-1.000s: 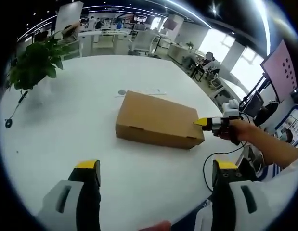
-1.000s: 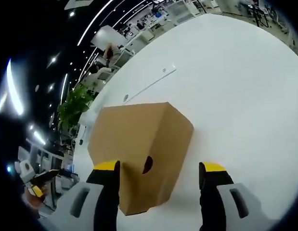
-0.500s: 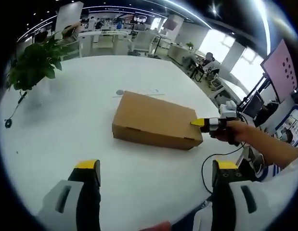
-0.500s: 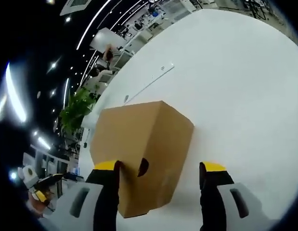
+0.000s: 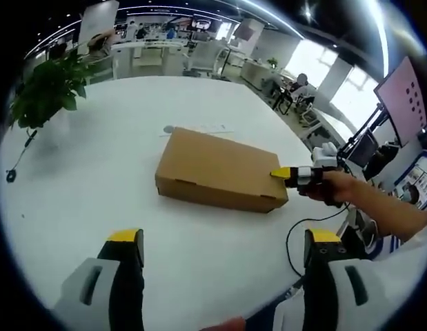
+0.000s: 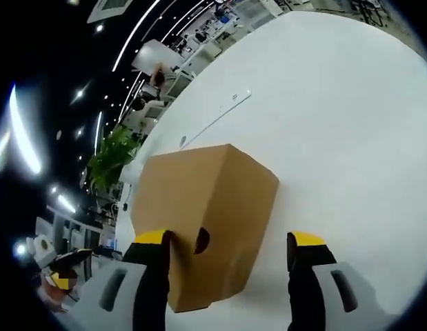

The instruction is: Operate the shoe box by opening the lid, removing the specified soft item, and placing it in the target area until the item is outside and the box remains undamaged.

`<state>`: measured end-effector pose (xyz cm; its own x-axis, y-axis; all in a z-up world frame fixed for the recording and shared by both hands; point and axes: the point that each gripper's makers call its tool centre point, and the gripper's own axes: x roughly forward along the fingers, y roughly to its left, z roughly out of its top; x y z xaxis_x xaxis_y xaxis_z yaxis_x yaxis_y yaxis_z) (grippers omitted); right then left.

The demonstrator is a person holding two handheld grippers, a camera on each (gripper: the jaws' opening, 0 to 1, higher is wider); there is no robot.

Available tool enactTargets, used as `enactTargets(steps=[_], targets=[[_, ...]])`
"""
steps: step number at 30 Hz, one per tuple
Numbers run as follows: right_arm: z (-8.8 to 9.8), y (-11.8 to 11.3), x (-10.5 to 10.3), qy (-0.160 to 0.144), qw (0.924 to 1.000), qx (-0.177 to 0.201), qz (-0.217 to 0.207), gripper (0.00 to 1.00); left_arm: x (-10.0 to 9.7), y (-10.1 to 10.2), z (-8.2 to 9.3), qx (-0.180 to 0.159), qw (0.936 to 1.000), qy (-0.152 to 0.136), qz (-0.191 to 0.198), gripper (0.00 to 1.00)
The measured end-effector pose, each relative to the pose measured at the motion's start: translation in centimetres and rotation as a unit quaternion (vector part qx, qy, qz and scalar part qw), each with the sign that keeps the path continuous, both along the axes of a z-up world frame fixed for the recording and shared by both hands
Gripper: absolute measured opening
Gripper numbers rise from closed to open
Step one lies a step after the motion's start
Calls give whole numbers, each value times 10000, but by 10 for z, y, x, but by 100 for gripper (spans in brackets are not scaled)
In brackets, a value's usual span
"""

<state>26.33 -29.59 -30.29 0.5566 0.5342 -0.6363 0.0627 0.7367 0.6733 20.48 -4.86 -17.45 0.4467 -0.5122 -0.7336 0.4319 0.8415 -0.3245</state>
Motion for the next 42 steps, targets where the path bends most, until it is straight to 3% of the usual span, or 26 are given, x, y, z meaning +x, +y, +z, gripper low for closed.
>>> enactTargets(steps=[11,42], targets=[[-1,2,-1,-65,9995,292,-65,68,-3,-5,2,29,10000,8,-43,98],[7,16,4,-362,9949,940,-68,53,-8,-11,3,80,9999,31,-95,97]])
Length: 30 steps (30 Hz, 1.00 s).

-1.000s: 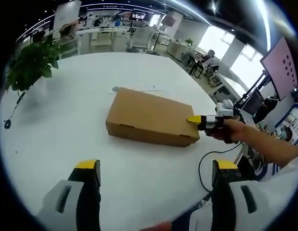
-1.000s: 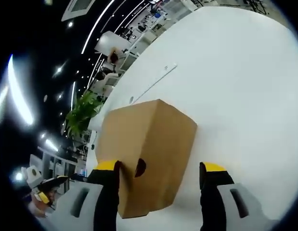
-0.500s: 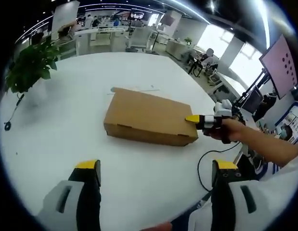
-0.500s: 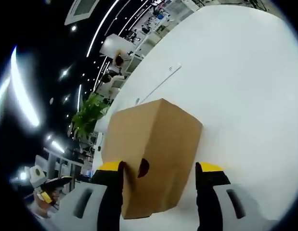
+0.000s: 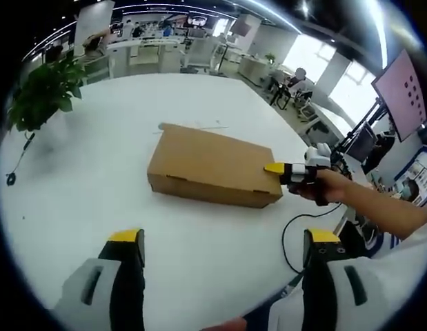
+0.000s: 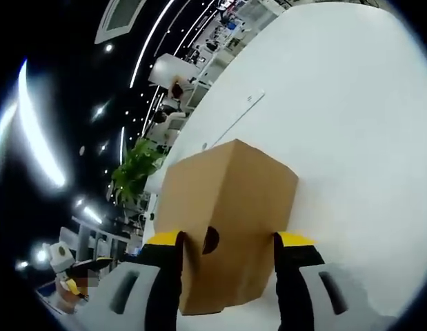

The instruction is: Operate the shoe box by opening the lid, removing the specified soft item, and placing it in the target area until the item is outside and the box remains undamaged.

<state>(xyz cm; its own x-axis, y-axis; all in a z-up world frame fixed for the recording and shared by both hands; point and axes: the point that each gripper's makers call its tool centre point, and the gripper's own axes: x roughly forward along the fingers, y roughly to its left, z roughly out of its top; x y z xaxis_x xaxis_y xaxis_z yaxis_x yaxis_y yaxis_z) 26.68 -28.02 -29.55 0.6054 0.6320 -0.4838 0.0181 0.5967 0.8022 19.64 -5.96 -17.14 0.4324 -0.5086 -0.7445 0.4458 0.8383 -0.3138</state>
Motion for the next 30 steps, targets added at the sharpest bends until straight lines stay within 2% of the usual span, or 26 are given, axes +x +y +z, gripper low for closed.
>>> enactTargets(steps=[10,13,30], targets=[[1,0,0,-20,10000,13,-6,52,-5,-6,-2,-32,10000,27,-38,96],[2,-1,-1,6,10000,53,-43,51,-4,-8,0,-81,9999,-76,-68,95],[7,-8,-2,-21,9998,183,-60,41,-6,-9,-1,-134,9999,8,23,94]])
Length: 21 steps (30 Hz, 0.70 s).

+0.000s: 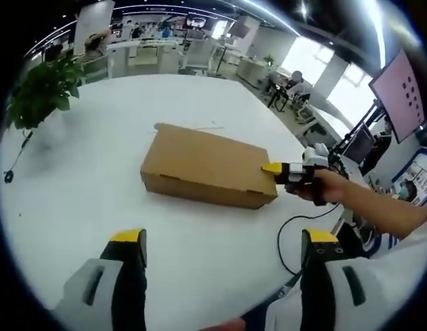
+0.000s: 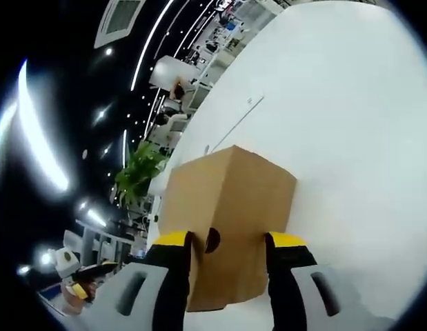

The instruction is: Operate the shoe box by opening the lid, removing the specified soft item, and placing it in the target area until the item is outside and the box remains undamaged.

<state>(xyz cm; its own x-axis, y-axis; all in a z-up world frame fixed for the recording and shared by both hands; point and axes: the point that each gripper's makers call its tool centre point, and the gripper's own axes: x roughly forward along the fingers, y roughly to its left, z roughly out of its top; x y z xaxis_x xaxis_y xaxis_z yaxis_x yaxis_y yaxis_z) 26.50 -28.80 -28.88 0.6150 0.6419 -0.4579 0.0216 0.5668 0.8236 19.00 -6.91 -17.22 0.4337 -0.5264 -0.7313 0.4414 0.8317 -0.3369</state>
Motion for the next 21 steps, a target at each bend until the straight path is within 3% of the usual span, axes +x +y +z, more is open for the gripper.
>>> enactTargets(steps=[3,21], targets=[[0,0,0,-6,10000,2,-20,41,-2,-2,-1,-64,9999,130,33,94],[7,-3,-1,-108,9998,152,-35,30,-2,-5,0,-94,9999,30,63,94]])
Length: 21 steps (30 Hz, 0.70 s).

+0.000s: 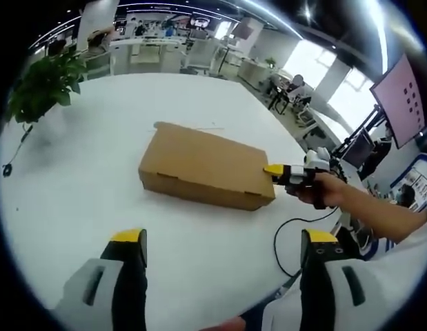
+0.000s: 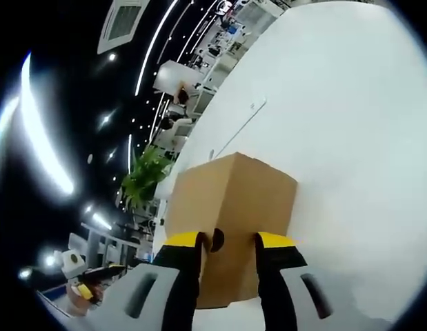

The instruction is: Operate the shoe box by opening the lid, removing the specified soft item, and placing it in the target area until the item is outside and the box remains undamaged.

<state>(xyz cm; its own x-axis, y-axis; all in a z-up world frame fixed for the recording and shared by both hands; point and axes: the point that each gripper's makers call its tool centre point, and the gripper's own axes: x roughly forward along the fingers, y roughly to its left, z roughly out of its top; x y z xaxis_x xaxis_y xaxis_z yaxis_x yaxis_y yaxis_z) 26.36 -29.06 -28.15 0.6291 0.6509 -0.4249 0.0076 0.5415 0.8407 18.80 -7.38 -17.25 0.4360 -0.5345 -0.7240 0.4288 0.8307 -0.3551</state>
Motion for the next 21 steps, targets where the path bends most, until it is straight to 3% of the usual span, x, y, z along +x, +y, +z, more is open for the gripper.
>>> enactTargets(steps=[21], targets=[[0,-3,-1,30,10000,86,18,28,3,-9,3,-65,10000,-40,54,95]])
